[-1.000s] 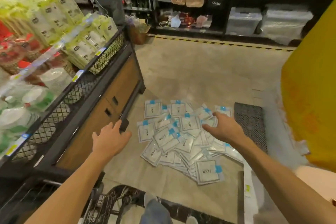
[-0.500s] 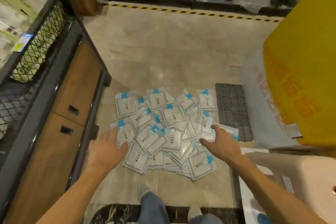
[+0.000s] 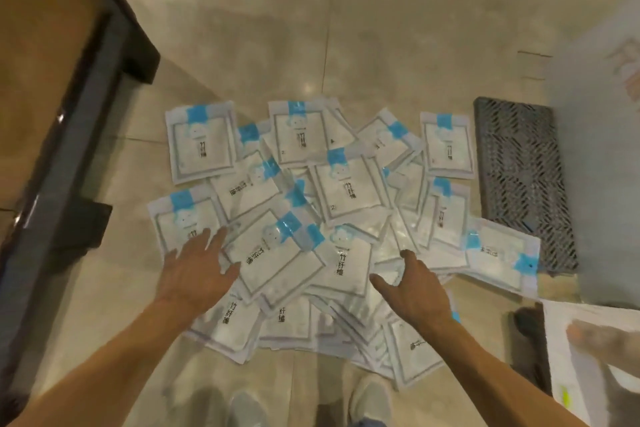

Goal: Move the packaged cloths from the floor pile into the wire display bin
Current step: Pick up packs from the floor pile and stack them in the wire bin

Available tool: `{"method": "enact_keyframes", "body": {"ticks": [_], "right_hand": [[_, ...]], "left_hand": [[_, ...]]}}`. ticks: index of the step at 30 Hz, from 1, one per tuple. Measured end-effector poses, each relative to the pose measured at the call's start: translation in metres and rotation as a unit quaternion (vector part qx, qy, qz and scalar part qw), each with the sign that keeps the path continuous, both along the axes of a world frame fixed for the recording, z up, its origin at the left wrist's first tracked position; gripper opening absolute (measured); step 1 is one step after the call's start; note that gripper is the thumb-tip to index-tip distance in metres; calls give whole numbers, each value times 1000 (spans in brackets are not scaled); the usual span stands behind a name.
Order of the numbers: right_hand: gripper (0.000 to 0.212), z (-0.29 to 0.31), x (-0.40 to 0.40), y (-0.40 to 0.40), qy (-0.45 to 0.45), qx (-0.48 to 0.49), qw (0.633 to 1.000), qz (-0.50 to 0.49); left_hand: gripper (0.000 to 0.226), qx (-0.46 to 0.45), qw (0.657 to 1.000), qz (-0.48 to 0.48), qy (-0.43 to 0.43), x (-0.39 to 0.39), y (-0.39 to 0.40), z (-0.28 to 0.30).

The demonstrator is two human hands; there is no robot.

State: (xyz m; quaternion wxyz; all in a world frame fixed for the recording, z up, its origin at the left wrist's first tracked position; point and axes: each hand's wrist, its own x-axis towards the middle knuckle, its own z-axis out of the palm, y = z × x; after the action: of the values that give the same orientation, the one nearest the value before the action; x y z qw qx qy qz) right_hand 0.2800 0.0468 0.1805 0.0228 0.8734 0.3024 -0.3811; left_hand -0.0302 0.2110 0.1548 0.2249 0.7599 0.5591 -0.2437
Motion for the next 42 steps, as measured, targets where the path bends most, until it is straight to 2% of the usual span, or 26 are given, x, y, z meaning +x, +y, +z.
{"method": "enact_keyframes", "body": {"ticks": [4,8,11,13,15,17,20,23,26,27,30,32,34,39,40,42], "right_hand": [[91,-126,1,7,5,13,999,-40],[100,-214,3,15,-5,58,991,-120],[96,-250,-1,20,-10,112,974,-196],[93,-264,-1,20,-1,134,962,-239],[92,-274,1,19,12,148,952,-268],[87,-281,4,15,16,170,941,-293],[68,-279,3,10,36,195,916,-349],[41,-269,2,0,124,209,873,-423],[30,-255,1,-17,228,226,815,-483],[28,-249,1,-24,251,231,801,-492],[27,-223,4,-44,270,238,792,-493],[31,-199,9,-57,267,239,802,-478],[32,-165,16,-66,270,242,807,-467],[29,-60,33,-51,304,257,815,-421],[29,-34,37,-43,309,263,816,-411],[30,25,40,-22,324,277,814,-394]], "left_hand": [[81,-31,997,30,-62,5,25,-118],[89,-47,990,74,-109,9,42,-206],[112,-71,985,110,-116,11,52,-258],[123,-79,986,122,-86,15,54,-281],[120,-49,993,106,-29,19,54,-289],[114,-5,996,88,-8,22,54,-289],[103,2,988,126,-89,12,53,-282],[79,-63,970,190,-137,-3,46,-263],[37,-181,918,262,-234,-15,34,-232],[29,-211,901,273,-262,-19,30,-221],[34,-263,861,297,-319,-25,19,-185],[58,-286,833,319,-351,-27,15,-156],[85,-287,818,336,-368,-24,14,-125],[100,-275,773,383,-424,-11,21,-24],[98,-274,766,390,-432,-10,26,2],[65,-272,755,394,-448,-8,35,64]]}}
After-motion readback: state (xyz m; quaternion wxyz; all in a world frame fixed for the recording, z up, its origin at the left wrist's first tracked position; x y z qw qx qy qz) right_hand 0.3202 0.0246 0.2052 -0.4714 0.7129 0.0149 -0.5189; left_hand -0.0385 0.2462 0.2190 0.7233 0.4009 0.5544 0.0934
